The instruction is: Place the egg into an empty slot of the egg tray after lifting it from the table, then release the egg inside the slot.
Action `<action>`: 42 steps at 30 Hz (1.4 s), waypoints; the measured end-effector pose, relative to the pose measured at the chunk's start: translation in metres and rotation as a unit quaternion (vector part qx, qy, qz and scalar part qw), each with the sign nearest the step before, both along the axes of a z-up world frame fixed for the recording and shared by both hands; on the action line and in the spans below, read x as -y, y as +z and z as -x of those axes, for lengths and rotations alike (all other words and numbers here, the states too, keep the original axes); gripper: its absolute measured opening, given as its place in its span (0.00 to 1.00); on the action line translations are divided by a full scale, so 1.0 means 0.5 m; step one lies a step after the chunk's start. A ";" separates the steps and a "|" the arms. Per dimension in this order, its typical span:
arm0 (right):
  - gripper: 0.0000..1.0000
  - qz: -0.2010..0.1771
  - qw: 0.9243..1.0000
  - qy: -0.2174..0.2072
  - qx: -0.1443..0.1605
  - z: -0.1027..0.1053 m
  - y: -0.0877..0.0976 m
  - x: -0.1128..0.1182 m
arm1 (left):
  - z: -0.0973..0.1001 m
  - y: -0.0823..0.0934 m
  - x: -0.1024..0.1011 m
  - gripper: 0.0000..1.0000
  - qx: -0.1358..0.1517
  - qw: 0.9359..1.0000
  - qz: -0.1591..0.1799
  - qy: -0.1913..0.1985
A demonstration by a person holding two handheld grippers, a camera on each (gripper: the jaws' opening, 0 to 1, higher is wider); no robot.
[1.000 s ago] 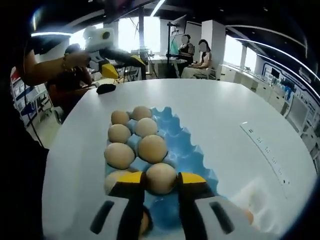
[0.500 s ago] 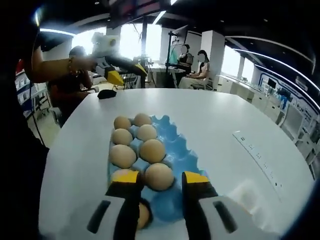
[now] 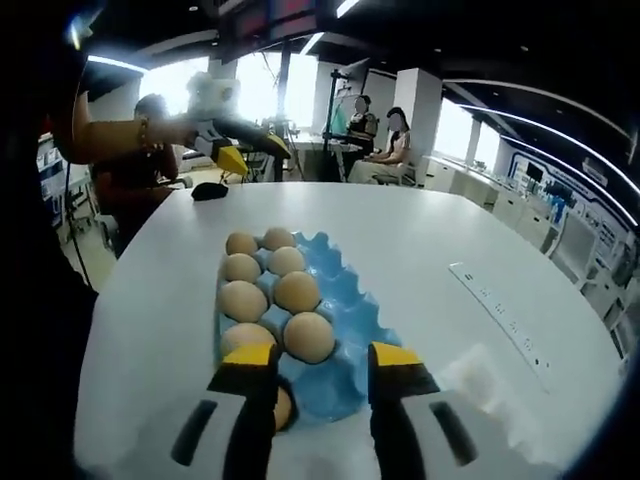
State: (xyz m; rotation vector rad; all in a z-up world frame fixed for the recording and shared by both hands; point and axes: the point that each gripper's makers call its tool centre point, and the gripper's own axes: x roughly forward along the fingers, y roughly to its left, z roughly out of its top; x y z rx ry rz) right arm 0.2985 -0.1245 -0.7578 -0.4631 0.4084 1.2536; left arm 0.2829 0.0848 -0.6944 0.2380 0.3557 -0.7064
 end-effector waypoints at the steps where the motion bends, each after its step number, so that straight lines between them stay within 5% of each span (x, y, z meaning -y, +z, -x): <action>1: 0.36 0.000 1.000 -0.001 -0.001 0.000 0.000 0.003 | 0.000 0.000 0.000 0.51 0.000 1.000 0.000 0.000; 25: 0.35 0.020 0.996 -0.087 -0.004 -0.020 -0.013 0.167 | 0.003 -0.004 0.004 0.51 -0.004 1.000 -0.002 -0.001; 42: 0.35 0.040 0.982 -0.187 -0.004 -0.042 -0.024 0.341 | 0.002 -0.003 0.008 0.51 -0.004 1.000 -0.005 -0.003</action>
